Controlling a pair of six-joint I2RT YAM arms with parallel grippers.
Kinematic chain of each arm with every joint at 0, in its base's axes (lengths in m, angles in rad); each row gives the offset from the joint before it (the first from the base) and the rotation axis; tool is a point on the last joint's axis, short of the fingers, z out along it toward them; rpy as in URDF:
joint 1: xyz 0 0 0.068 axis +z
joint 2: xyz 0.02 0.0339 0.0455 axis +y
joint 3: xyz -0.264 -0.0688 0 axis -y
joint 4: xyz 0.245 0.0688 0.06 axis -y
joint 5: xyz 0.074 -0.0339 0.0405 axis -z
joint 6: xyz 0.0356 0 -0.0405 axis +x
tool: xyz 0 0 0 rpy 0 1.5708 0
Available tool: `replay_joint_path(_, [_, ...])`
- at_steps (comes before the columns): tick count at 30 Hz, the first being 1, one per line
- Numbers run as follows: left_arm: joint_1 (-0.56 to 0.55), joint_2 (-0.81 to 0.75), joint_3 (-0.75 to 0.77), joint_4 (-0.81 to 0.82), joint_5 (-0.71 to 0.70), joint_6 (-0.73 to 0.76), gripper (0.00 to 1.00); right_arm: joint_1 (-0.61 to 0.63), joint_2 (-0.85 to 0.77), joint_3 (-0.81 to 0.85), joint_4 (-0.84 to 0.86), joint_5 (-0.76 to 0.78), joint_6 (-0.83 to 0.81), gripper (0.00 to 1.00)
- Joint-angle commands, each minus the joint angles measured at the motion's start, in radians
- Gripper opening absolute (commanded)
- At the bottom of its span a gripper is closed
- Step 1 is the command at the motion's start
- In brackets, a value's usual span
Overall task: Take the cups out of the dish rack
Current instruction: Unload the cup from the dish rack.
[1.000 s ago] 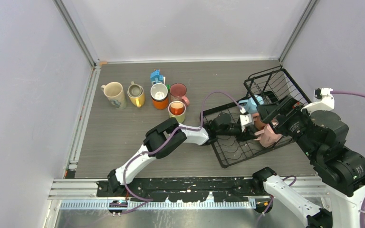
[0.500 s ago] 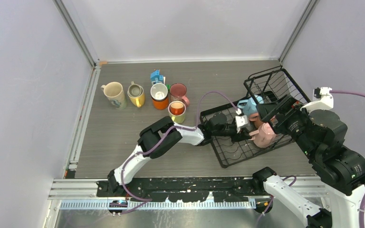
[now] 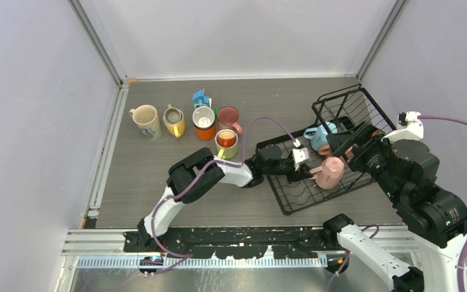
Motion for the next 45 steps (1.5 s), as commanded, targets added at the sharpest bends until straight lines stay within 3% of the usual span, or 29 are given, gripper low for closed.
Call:
replay_joint_path(1, [0.011,-0.099,-0.049,0.07,-0.031,0.036,0.0,0.001,-0.009,-0.008,0.038,0.026,-0.01,1.0])
replay_joint_path(27, [0.023,-0.276,-0.36,0.132,-0.186,0.099,0.0,0.001,0.137,-0.024,-0.071,-0.017,-0.053,1.0])
replay_joint_path(45, [0.037,-0.344,-0.45,0.155,-0.209,0.131,0.0,0.027,0.249,-0.105,-0.061,-0.029,-0.051,1.0])
